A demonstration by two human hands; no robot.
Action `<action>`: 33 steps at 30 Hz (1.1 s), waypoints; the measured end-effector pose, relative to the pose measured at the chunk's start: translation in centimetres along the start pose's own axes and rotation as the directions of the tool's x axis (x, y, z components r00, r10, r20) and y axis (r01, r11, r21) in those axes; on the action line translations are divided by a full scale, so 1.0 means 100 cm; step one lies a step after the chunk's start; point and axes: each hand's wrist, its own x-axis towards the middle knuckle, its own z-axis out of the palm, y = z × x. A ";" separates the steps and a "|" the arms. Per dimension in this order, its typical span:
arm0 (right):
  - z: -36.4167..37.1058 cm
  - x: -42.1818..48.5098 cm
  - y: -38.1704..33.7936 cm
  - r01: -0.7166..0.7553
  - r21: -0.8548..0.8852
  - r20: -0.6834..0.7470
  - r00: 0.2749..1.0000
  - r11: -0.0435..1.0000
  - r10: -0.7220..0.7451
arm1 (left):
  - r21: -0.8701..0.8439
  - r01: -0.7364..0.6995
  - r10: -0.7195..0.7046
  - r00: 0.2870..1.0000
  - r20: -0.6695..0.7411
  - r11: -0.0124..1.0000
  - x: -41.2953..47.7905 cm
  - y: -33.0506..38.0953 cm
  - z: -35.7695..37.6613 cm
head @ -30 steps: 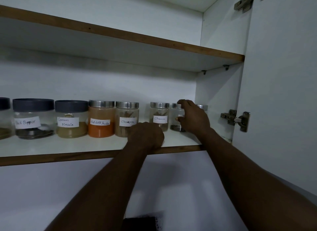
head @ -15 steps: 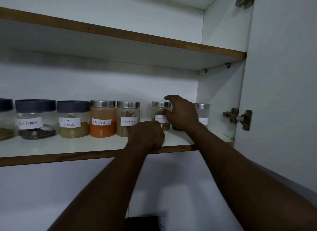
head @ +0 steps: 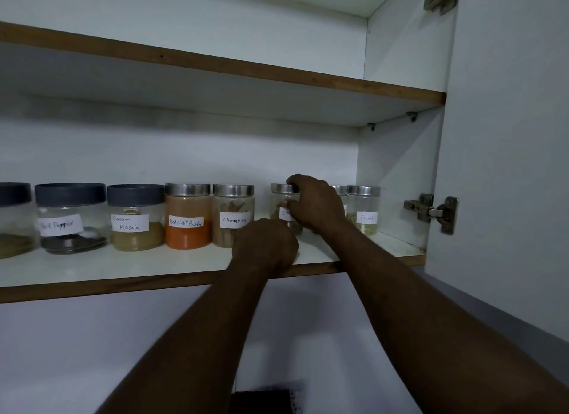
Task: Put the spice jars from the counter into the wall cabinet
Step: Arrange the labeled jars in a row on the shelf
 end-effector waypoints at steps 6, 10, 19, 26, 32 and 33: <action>-0.003 0.000 0.006 -0.006 0.011 0.017 1.000 1.000 0.006 | -0.011 0.004 -0.004 1.000 0.018 1.000 0.001 -0.001 -0.001; -0.003 -0.001 0.010 0.009 0.052 0.011 1.000 0.999 -0.010 | 0.010 -0.016 0.016 1.000 0.011 1.000 0.000 -0.001 0.000; -0.030 -0.005 0.045 -0.125 0.280 -0.228 0.954 0.952 0.193 | -0.058 0.030 -0.030 1.000 0.002 0.998 0.000 -0.002 0.002; -0.041 -0.029 0.073 -0.153 0.221 -0.305 0.927 0.963 0.218 | -0.087 0.082 -0.083 0.997 -0.002 0.993 0.001 0.000 0.002; -0.031 -0.052 0.075 -0.092 0.159 -0.313 0.940 0.983 0.139 | -0.063 0.039 -0.039 0.999 -0.004 0.997 0.000 0.000 0.002; -0.031 -0.052 0.072 -0.074 0.145 -0.320 0.940 0.987 0.117 | -0.053 0.039 -0.039 0.999 0.005 0.998 0.001 0.000 0.002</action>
